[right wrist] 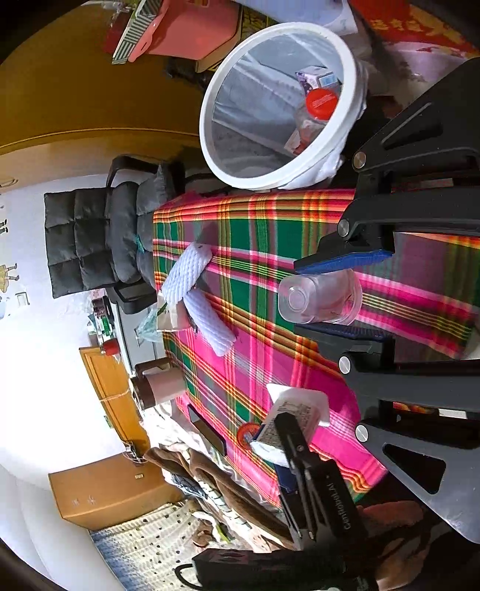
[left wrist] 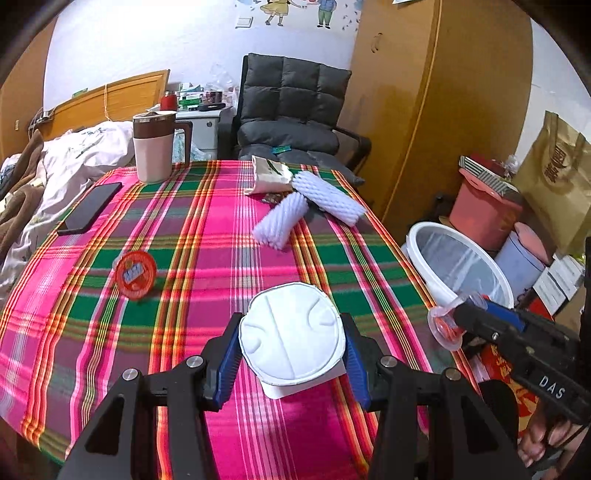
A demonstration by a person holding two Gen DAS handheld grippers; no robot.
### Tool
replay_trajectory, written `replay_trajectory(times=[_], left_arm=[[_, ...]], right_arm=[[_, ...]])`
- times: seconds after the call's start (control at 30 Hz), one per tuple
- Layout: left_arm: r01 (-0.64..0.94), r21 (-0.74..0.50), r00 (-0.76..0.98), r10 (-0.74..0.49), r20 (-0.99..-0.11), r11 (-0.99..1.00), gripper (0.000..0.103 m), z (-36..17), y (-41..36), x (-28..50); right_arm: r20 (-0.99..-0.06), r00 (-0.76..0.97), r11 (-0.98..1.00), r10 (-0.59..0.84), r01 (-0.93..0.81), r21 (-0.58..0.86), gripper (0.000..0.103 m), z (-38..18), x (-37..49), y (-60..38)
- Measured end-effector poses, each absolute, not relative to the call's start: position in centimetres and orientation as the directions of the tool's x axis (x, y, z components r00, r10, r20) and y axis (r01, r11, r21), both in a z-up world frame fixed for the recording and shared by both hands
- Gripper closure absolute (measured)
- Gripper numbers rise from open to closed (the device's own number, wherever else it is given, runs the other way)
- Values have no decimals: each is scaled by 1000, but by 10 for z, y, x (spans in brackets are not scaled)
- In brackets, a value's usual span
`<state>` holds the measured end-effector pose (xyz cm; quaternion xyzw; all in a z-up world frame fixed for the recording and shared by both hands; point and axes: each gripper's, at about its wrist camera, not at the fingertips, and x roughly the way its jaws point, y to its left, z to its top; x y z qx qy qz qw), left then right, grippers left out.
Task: Collect trash
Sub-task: 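Carry both cups over the white bin and open both tools to drop them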
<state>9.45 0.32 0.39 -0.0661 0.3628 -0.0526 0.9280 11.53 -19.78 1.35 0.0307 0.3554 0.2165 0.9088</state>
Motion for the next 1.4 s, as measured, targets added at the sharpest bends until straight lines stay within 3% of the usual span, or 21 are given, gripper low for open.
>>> replay_trajectory(times=[0.8,1.4], left_arm=[[130,-152,725,-198,-660,980,53,14,-31,89],[299,-145,699,-320,-639,943,53,26,-109,131]], right_arm=[[-616,690,923,380,-324,207,74,14,103,-218],[-604,759,966,243,-134,221,74,15,108,-292]])
